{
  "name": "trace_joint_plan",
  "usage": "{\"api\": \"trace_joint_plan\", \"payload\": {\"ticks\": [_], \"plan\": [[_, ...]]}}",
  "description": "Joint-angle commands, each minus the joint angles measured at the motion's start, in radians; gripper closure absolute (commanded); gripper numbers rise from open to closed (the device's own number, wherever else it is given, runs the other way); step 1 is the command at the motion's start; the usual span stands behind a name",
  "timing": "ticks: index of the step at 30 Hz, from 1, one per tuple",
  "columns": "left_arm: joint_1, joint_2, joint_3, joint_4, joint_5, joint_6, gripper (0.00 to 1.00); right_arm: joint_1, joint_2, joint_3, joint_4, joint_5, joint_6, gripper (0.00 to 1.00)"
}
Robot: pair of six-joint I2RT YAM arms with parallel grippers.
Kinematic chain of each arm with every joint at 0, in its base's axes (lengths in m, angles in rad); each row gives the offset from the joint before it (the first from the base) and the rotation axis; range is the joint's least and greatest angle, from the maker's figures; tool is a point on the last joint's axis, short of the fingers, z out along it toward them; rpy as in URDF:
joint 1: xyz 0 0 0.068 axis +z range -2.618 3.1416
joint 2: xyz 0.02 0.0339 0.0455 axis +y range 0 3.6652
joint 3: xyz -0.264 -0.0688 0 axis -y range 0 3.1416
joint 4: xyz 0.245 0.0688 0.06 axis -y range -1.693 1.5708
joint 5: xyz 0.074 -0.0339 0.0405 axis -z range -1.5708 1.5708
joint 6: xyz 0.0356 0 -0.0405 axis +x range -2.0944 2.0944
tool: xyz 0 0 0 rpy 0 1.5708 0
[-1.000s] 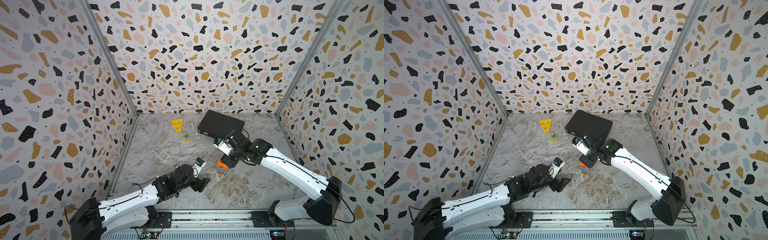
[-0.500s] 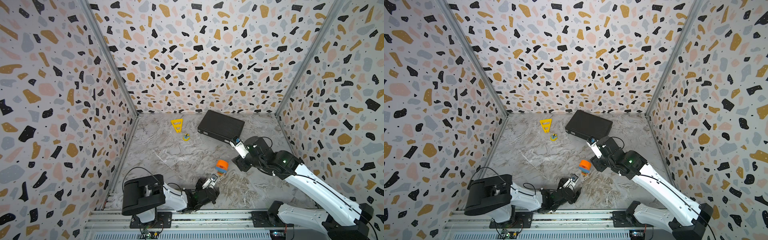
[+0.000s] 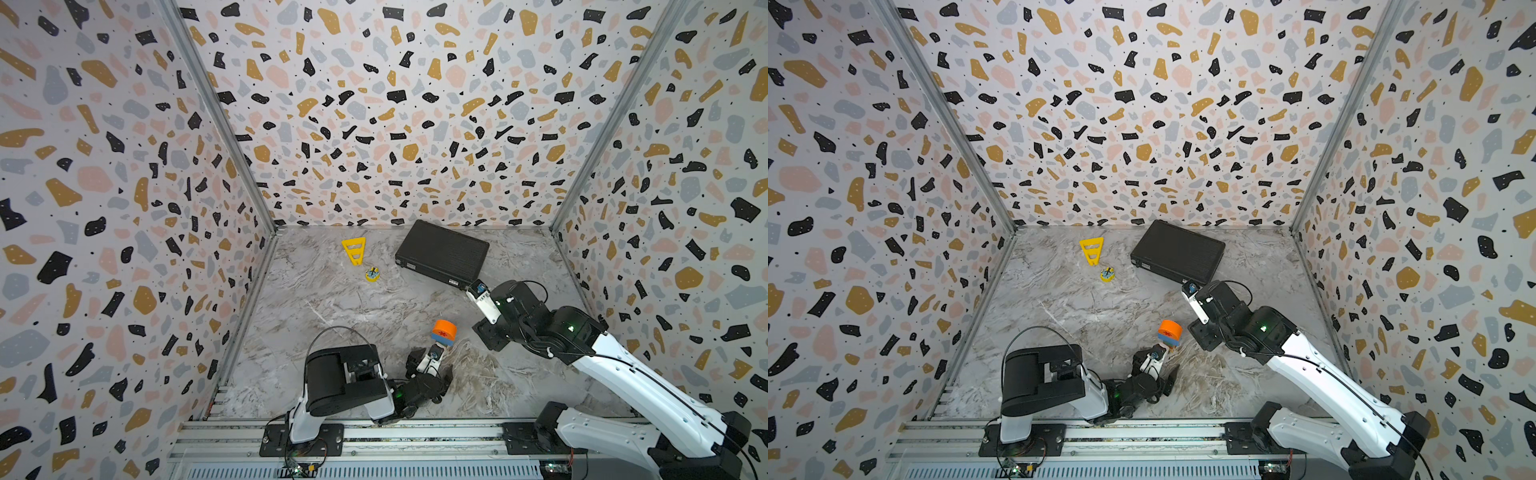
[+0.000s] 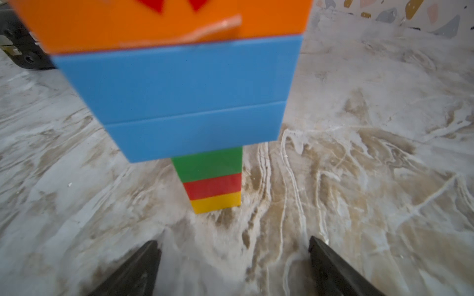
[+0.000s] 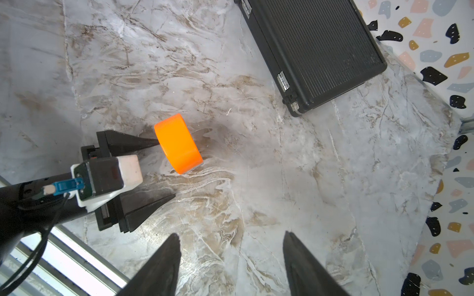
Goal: Assemble an ice cream with lego
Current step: Adjust the lego brick at the center of the board.
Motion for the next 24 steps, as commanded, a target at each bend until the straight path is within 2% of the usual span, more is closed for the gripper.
{"api": "trace_joint_plan", "payload": {"ticks": [1, 6, 24], "plan": [[0.03, 0.045, 0.005, 0.139, 0.011, 0.003, 0.08, -0.006, -0.022, -0.004, -0.03, 0.03, 0.011, 0.33], [0.044, 0.151, -0.011, 0.336, 0.0, 0.04, 0.06, -0.012, -0.017, -0.014, -0.029, 0.03, 0.01, 0.33], [0.071, 0.28, 0.092, 0.338, -0.031, 0.096, 0.05, -0.032, -0.017, -0.062, -0.021, 0.013, 0.007, 0.33]]}}
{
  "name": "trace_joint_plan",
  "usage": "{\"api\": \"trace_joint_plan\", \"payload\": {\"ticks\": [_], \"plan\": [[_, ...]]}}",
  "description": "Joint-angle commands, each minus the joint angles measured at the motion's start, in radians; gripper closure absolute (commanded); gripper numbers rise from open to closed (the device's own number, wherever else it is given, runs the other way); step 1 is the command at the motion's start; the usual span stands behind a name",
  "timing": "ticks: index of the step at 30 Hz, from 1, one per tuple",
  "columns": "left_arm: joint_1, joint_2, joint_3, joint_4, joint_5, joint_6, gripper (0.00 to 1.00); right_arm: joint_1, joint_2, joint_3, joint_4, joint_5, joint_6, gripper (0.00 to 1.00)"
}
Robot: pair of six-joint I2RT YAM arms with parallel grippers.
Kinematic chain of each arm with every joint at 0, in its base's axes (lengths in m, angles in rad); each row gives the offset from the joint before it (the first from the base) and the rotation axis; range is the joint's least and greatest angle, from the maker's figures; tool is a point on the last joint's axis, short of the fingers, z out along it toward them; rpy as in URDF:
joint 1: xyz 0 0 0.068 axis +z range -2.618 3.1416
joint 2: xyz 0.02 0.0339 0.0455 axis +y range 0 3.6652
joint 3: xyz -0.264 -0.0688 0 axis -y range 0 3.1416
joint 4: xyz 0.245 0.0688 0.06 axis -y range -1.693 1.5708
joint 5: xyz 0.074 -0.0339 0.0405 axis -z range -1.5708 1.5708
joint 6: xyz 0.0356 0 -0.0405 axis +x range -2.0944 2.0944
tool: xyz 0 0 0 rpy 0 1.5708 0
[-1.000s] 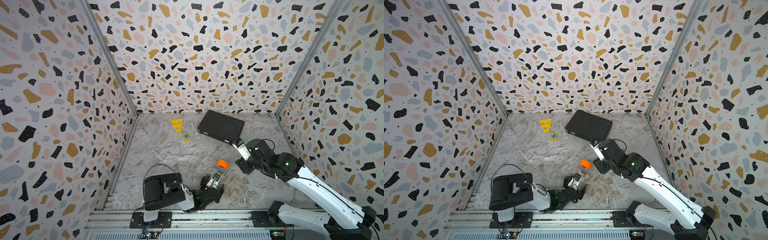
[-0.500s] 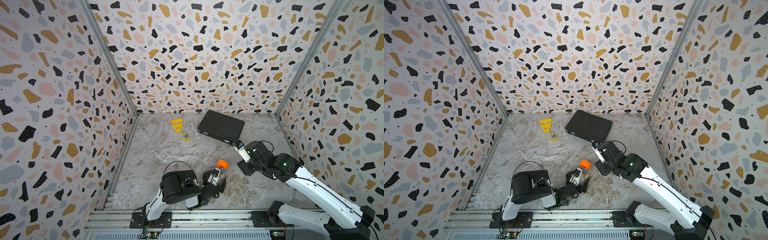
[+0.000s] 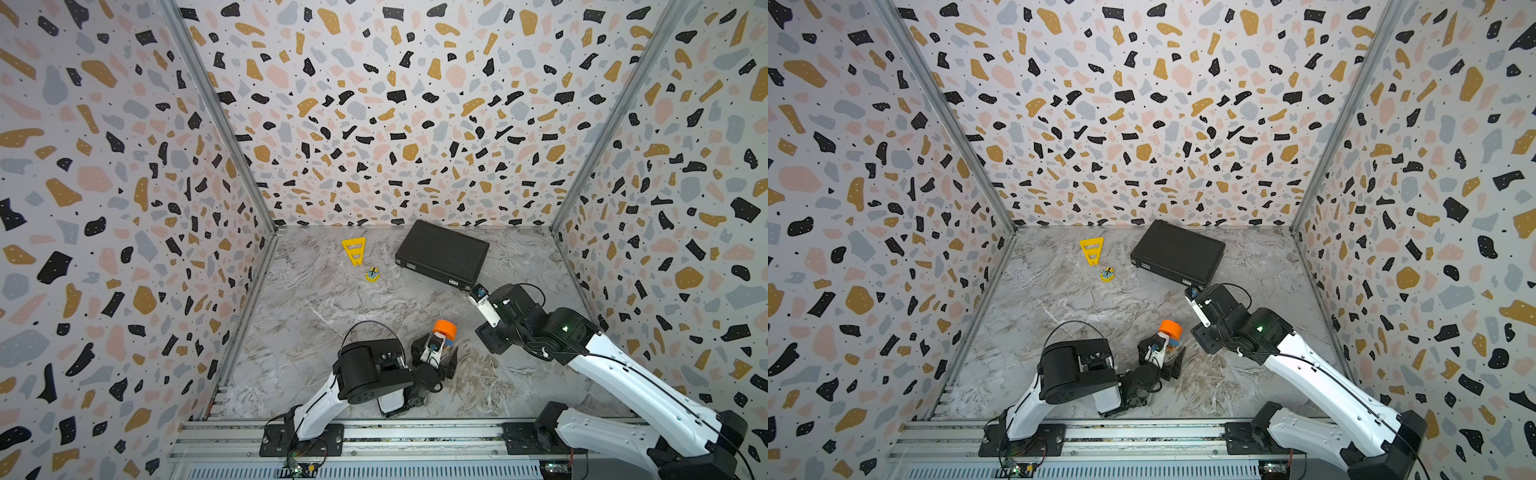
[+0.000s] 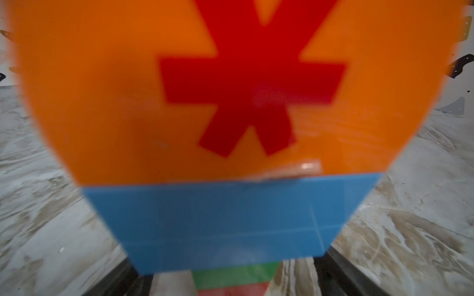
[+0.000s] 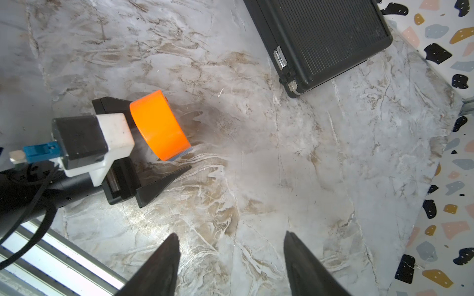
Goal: Assemble an ice cream with lego
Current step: Adjust the lego brick at the center of the board.
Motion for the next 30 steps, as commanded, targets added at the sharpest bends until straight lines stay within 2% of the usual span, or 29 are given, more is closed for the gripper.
{"api": "trace_joint_plan", "payload": {"ticks": [1, 7, 17, 18, 20, 23, 26, 30], "plan": [[0.013, 0.055, 0.003, -0.058, 0.008, -0.024, 0.05, -0.009, -0.017, -0.007, -0.012, -0.002, 0.007, 0.33], [0.033, 0.067, 0.008, -0.059, 0.012, -0.025, 0.08, -0.02, -0.017, -0.026, 0.0, -0.009, 0.005, 0.33], [0.038, 0.078, 0.015, -0.059, 0.017, 0.013, 0.26, -0.039, 0.011, -0.045, 0.02, -0.035, 0.003, 0.33], [0.038, 0.077, 0.015, -0.058, 0.017, 0.014, 0.3, -0.04, 0.011, -0.046, 0.022, -0.036, 0.004, 0.33], [0.038, 0.072, 0.012, -0.059, 0.02, 0.018, 0.5, -0.041, 0.011, -0.049, 0.023, -0.039, 0.006, 0.33], [0.038, 0.063, 0.008, -0.06, 0.02, 0.021, 0.71, -0.042, 0.008, -0.054, 0.025, -0.043, 0.011, 0.33], [0.038, 0.046, -0.005, -0.061, 0.015, 0.023, 0.98, -0.042, -0.002, -0.06, 0.024, -0.047, 0.015, 0.34], [0.038, -0.021, -0.044, -0.081, -0.008, 0.022, 1.0, -0.043, -0.03, -0.07, 0.023, -0.043, 0.019, 0.34]]}}
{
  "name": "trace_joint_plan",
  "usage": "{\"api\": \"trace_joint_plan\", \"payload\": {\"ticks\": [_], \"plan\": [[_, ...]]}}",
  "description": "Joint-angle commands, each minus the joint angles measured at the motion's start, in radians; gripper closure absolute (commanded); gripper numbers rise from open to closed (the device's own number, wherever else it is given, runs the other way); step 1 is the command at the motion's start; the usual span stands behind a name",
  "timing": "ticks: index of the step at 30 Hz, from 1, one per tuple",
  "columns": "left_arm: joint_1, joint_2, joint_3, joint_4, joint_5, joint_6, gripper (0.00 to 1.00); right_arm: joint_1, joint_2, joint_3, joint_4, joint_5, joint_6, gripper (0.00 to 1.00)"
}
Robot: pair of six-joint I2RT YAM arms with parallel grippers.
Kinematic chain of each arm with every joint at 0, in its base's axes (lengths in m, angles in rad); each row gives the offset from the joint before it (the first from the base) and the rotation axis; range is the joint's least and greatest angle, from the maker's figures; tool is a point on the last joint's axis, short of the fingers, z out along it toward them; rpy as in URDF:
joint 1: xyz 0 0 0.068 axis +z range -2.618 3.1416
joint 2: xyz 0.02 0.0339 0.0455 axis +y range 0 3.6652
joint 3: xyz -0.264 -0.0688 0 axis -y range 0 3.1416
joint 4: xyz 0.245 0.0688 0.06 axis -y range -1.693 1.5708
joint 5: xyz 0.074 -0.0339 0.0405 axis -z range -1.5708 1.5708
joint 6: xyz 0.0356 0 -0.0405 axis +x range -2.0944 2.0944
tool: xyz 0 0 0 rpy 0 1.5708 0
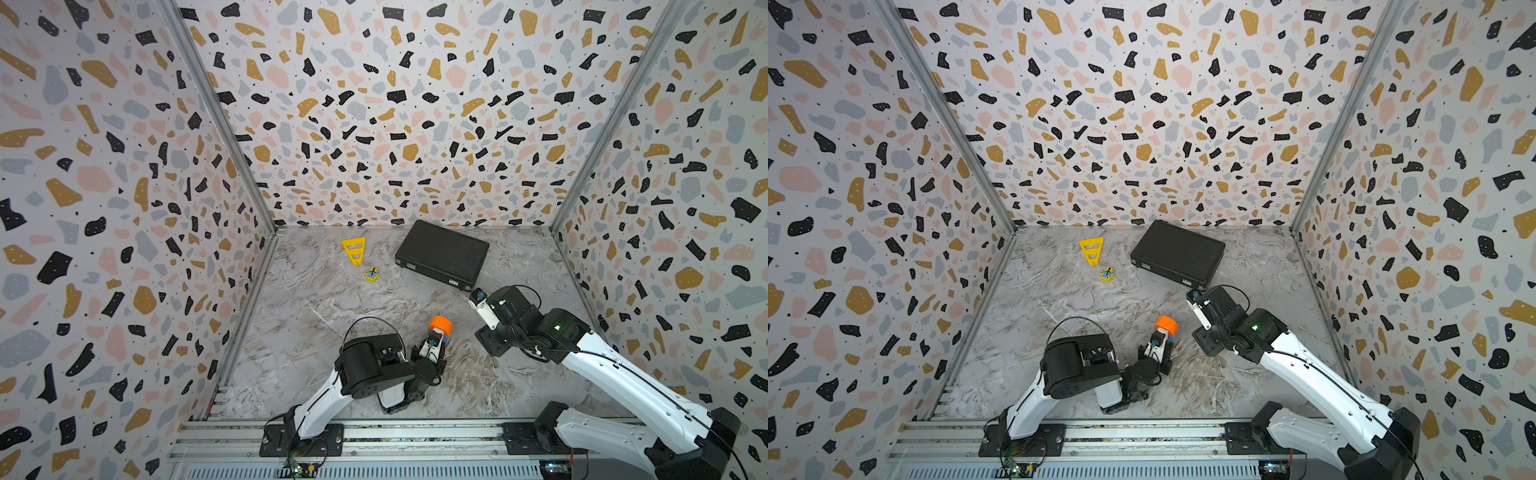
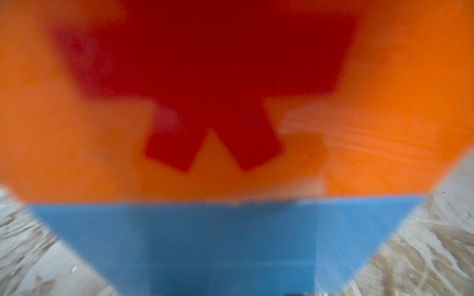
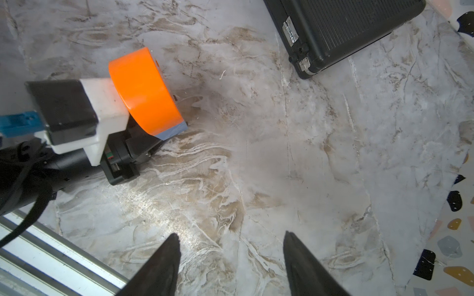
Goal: Assemble an ice cream with lego
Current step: Adjust the lego brick at the center of the board.
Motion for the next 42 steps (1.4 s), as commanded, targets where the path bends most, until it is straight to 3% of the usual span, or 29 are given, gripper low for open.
{"api": "trace_joint_plan", "payload": {"ticks": [1, 6, 13, 18, 22, 27, 32, 38, 42], "plan": [[0.001, -0.064, -0.054, -0.121, -0.021, -0.018, 1.0, -0.004, -0.045, -0.006, -0.004, 0.002, 0.015, 0.34], [0.001, -0.332, -0.09, -0.449, -0.055, -0.057, 1.0, -0.018, -0.073, -0.003, 0.0, 0.016, 0.003, 0.34], [0.001, -0.814, -0.008, -1.227, -0.062, -0.21, 1.0, -0.076, -0.075, 0.003, 0.041, -0.003, -0.035, 0.34], [0.003, -1.079, 0.123, -1.845, -0.06, -0.4, 1.0, -0.151, -0.06, 0.0, 0.09, -0.064, -0.064, 0.35], [0.009, -1.166, 0.256, -2.278, -0.019, -0.587, 1.0, -0.221, -0.029, 0.005, 0.127, -0.115, -0.083, 0.35], [0.063, -1.11, 0.464, -2.657, 0.193, -0.756, 1.0, -0.283, 0.036, 0.022, 0.142, -0.138, -0.094, 0.36], [0.116, -0.949, 0.629, -2.808, 0.345, -0.781, 1.0, -0.311, 0.059, 0.005, 0.158, -0.147, -0.093, 0.36], [0.265, -0.834, 0.534, -2.534, 0.636, -0.768, 1.0, -0.326, 0.067, -0.014, 0.161, -0.148, -0.09, 0.36], [0.32, -0.724, 0.496, -2.42, 0.698, -0.782, 1.0, -0.333, 0.074, -0.02, 0.166, -0.156, -0.088, 0.37]]}}
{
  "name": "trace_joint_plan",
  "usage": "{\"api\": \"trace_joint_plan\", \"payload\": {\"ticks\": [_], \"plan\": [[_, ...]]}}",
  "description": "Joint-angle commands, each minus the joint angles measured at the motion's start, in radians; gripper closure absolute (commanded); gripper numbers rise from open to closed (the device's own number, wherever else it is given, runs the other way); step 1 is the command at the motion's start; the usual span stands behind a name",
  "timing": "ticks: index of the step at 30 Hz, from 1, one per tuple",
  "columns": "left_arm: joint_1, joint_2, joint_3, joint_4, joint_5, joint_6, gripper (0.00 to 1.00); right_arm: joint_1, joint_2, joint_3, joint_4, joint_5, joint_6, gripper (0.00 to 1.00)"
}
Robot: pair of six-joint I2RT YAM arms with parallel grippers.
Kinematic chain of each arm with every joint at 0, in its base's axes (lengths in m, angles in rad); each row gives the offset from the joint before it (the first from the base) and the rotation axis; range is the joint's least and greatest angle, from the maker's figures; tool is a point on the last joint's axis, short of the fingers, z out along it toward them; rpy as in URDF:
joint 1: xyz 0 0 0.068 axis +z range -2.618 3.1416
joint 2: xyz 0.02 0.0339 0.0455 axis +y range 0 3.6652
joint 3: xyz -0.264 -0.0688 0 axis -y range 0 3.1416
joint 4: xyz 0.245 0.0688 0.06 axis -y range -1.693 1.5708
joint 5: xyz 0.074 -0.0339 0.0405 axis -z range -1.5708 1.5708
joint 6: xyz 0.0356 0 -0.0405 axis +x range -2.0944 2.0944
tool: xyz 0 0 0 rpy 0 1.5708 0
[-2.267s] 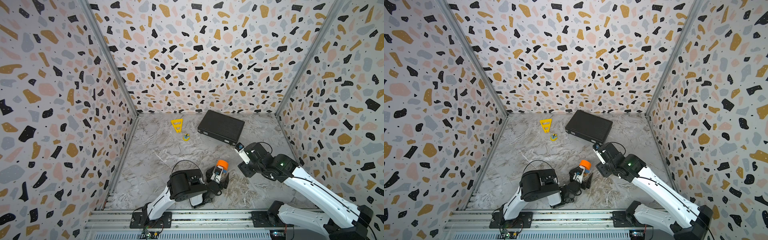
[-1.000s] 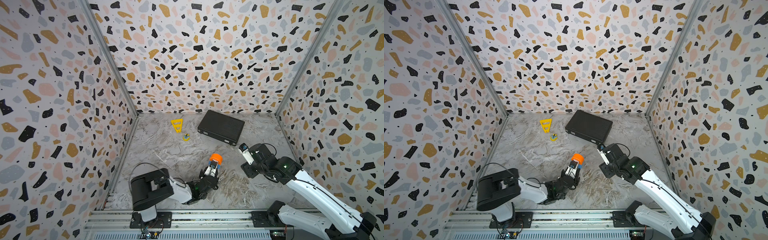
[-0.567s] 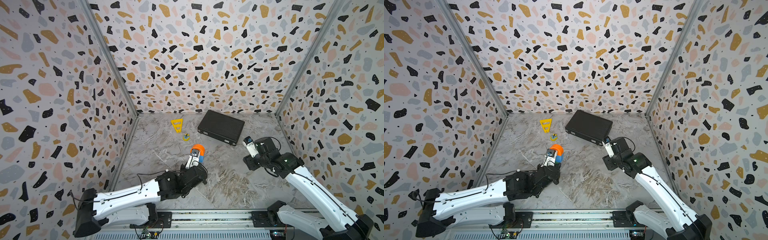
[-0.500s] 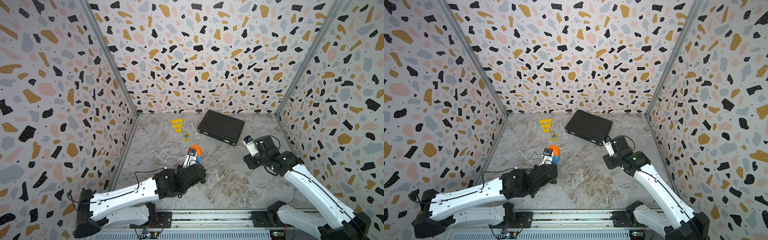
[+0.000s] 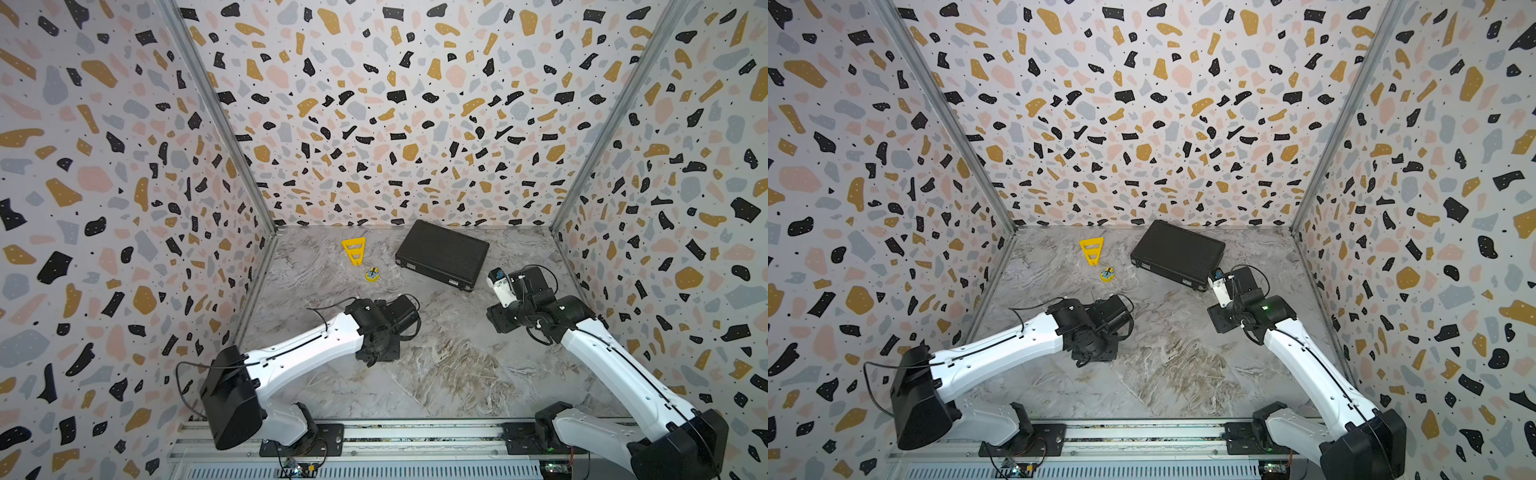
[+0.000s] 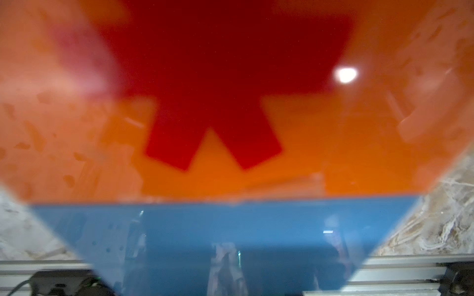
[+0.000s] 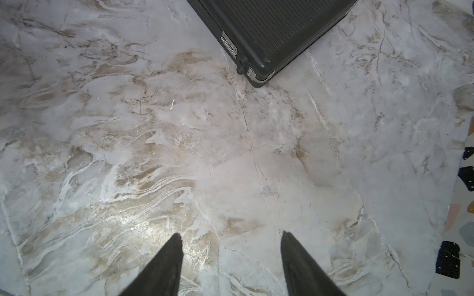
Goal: Assemble an ice cream with lego
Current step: Adjust the lego brick at the center of the board.
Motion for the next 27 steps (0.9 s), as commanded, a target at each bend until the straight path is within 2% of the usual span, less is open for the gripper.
{"api": "trace_joint_plan", "payload": {"ticks": [1, 5, 15, 24, 25, 26, 27], "plan": [[0.031, 0.079, -0.022, 0.129, 0.127, -0.021, 1.0, -0.009, 0.001, -0.009, 0.01, -0.016, -0.004, 0.37], [0.07, 0.194, -0.017, 0.232, 0.2, -0.017, 1.0, -0.013, 0.005, -0.017, 0.012, -0.028, -0.001, 0.37], [0.076, 0.396, 0.095, 0.249, 0.17, 0.048, 1.0, -0.015, -0.006, -0.028, 0.019, -0.047, 0.0, 0.36], [0.085, 0.454, 0.066, 0.297, 0.184, 0.044, 1.0, -0.015, -0.002, -0.029, 0.023, -0.056, -0.001, 0.36], [0.087, 0.455, 0.062, 0.296, 0.184, 0.043, 0.9, -0.015, -0.002, -0.028, 0.022, -0.056, 0.0, 0.36], [0.085, 0.455, 0.056, 0.297, 0.183, 0.043, 0.75, -0.015, 0.0, -0.029, 0.022, -0.056, 0.0, 0.35], [0.085, 0.454, 0.051, 0.296, 0.182, 0.044, 0.66, -0.015, 0.001, -0.029, 0.022, -0.055, 0.0, 0.35]]}}
